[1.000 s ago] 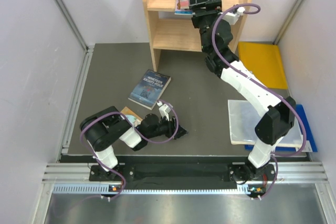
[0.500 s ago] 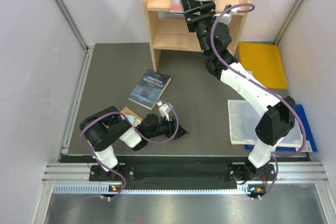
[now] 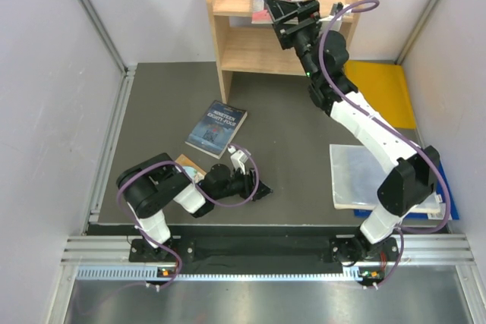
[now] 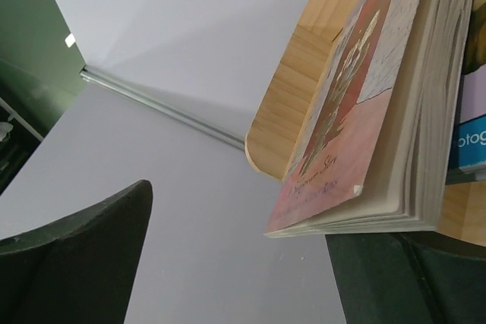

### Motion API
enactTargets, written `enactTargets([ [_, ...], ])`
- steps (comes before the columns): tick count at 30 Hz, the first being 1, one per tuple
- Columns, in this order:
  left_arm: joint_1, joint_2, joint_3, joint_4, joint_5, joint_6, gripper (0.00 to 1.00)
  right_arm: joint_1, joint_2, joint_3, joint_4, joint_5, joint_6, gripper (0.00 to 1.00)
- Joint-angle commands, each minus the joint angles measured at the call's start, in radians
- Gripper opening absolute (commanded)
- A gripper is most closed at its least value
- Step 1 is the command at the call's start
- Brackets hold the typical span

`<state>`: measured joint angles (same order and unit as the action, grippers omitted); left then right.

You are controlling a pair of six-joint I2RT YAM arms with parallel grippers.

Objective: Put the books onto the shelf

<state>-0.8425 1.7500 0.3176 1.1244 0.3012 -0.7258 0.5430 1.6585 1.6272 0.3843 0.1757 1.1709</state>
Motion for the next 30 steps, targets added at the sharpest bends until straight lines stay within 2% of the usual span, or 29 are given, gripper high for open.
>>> enactTargets([
  [1,-0.006,0.02,0.023,0.012,0.016,0.016,0.58,-0.037,-0.019,0.006,-0.041,-0.103,-0.025,0.91],
  [5,-0.004,0.026,0.026,0.012,0.019,0.016,0.58,-0.054,0.02,0.026,-0.021,-0.204,-0.059,1.0],
  [13,-0.004,0.029,0.031,0.003,0.021,0.014,0.58,-0.069,0.056,0.016,0.024,-0.318,-0.079,1.0],
  [24,-0.004,0.031,0.032,0.0,0.026,0.014,0.58,-0.117,0.095,-0.01,0.082,-0.472,0.004,1.0],
  [30,-0.004,0.036,0.035,0.0,0.027,0.014,0.58,-0.115,0.081,-0.041,0.148,-0.539,-0.048,1.0],
])
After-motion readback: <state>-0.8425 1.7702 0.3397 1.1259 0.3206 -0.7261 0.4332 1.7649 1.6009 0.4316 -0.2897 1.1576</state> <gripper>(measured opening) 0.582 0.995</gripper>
